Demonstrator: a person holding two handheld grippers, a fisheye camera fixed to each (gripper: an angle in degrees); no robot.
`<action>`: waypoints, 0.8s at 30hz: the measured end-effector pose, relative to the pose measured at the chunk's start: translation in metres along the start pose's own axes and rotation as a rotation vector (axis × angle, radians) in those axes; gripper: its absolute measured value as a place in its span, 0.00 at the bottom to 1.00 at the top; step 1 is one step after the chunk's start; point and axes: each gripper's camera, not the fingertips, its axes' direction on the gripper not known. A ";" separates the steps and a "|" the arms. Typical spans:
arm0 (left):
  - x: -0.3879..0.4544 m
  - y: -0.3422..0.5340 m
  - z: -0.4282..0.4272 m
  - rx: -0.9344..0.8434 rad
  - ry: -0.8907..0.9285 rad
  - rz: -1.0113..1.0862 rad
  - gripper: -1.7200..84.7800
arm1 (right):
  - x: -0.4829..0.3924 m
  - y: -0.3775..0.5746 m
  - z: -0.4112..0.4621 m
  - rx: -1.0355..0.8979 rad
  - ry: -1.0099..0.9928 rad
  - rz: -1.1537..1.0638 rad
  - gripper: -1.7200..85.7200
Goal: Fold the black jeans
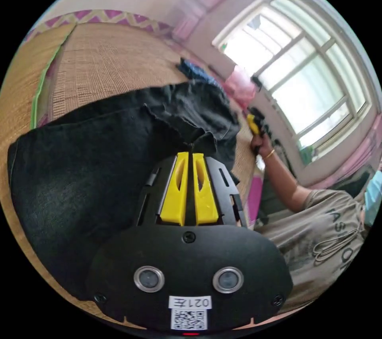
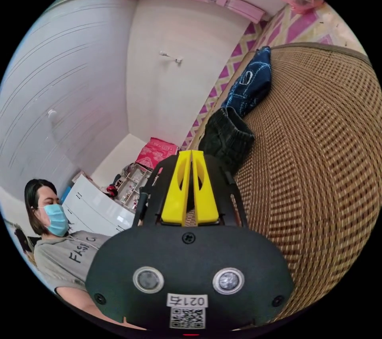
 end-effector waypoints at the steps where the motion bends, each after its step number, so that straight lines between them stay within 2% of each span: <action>1: -0.019 0.008 -0.076 0.116 0.012 -0.011 0.01 | -0.003 0.004 -0.007 0.051 -0.017 -0.016 0.02; 2: -0.030 0.013 -0.117 0.175 0.020 -0.021 0.01 | -0.003 0.010 -0.017 0.119 -0.051 -0.020 0.02; 4: -0.083 0.052 -0.295 0.431 0.043 -0.067 0.01 | 0.001 0.017 -0.030 0.204 -0.123 -0.009 0.01; 5: -0.099 0.066 -0.340 0.490 0.031 -0.085 0.01 | 0.001 0.020 -0.035 0.239 -0.160 -0.013 0.01; 7: -0.167 0.132 -0.503 0.663 -0.097 -0.173 0.01 | -0.006 0.021 -0.034 0.247 -0.142 -0.030 0.01; 8: -0.186 0.150 -0.538 0.690 -0.147 -0.205 0.01 | -0.012 0.021 -0.030 0.240 -0.133 -0.045 0.01; 10: -0.278 0.239 -0.649 0.789 -0.299 -0.394 0.01 | -0.022 0.020 -0.023 0.224 -0.112 -0.068 0.01; 11: -0.305 0.264 -0.669 0.812 -0.314 -0.453 0.01 | -0.029 0.019 -0.020 0.218 -0.094 -0.083 0.01; 12: -0.361 0.319 -0.699 0.849 -0.313 -0.605 0.01 | -0.033 0.019 -0.018 0.215 -0.083 -0.086 0.01; 13: -0.415 0.375 -0.714 0.888 -0.265 -0.761 0.01 | -0.040 0.018 -0.013 0.210 -0.064 -0.098 0.01; 15: -0.486 0.440 -0.715 0.874 -0.117 -0.929 0.01 | -0.052 0.016 -0.004 0.189 -0.028 -0.122 0.01; 16: -0.508 0.459 -0.718 0.963 0.035 -0.879 0.01 | -0.062 0.013 0.004 0.165 0.003 -0.142 0.01; 17: -0.512 0.460 -0.721 0.959 0.054 -0.861 0.01 | -0.073 0.010 0.014 0.136 0.040 -0.168 0.01; 19: -0.515 0.449 -0.733 0.882 -0.020 -0.819 0.01 | -0.093 0.005 0.032 0.085 0.100 -0.222 0.01; 21: -0.509 0.452 -0.736 0.910 -0.008 -0.757 0.02 | -0.120 -0.002 0.058 0.000 0.150 -0.314 0.01; 23: -0.476 0.445 -0.742 0.893 -0.156 -0.695 0.02 | -0.168 -0.013 0.107 -0.149 0.254 -0.501 0.01; 24: -0.438 0.429 -0.743 0.859 -0.328 -0.627 0.02 | -0.180 -0.017 0.122 -0.194 0.273 -0.539 0.02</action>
